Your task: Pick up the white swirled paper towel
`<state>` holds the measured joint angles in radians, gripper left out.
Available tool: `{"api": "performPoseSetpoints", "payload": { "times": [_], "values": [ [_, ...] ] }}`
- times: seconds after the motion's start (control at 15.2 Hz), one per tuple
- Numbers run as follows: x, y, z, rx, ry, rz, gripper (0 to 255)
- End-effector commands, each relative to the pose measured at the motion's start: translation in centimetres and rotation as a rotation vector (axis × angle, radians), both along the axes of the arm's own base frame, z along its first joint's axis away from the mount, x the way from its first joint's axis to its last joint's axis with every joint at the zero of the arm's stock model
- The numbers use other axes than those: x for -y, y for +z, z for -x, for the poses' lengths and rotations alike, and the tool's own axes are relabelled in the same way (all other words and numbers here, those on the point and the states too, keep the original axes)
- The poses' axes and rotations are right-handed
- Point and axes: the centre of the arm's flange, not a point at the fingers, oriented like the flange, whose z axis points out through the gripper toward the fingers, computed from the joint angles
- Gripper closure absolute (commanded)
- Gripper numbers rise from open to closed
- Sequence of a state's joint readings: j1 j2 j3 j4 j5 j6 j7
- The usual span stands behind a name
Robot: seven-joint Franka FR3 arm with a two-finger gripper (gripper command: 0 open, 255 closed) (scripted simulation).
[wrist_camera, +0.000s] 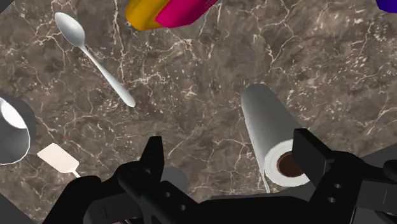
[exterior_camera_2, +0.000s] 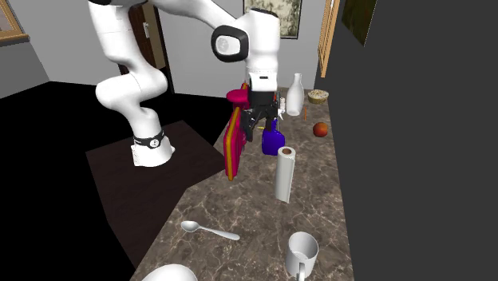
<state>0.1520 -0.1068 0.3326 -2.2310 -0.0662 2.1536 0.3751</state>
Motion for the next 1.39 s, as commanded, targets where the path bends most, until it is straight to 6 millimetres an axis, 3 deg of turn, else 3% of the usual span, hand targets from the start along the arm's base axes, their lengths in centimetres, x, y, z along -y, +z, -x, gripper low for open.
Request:
{"api": "performPoseSetpoints", "payload": {
  "times": [0.0,0.33,0.86,0.99,1.06,1.32],
  "values": [
    [-2.3,-1.6,-1.0,0.004,-0.001,-0.004,0],
    [-7.4,-4.7,-3.6,0.016,0.0,-0.01,0],
    [-7.5,-8.7,-3.6,0.017,0.0,-0.01,0],
    [-7.5,-8.7,-3.6,0.017,0.0,-0.01,0],
    [-7.5,-8.7,-3.6,0.017,0.0,-0.01,255],
    [-7.5,-8.7,-3.6,0.017,0.0,-0.01,255]
  ]
}}
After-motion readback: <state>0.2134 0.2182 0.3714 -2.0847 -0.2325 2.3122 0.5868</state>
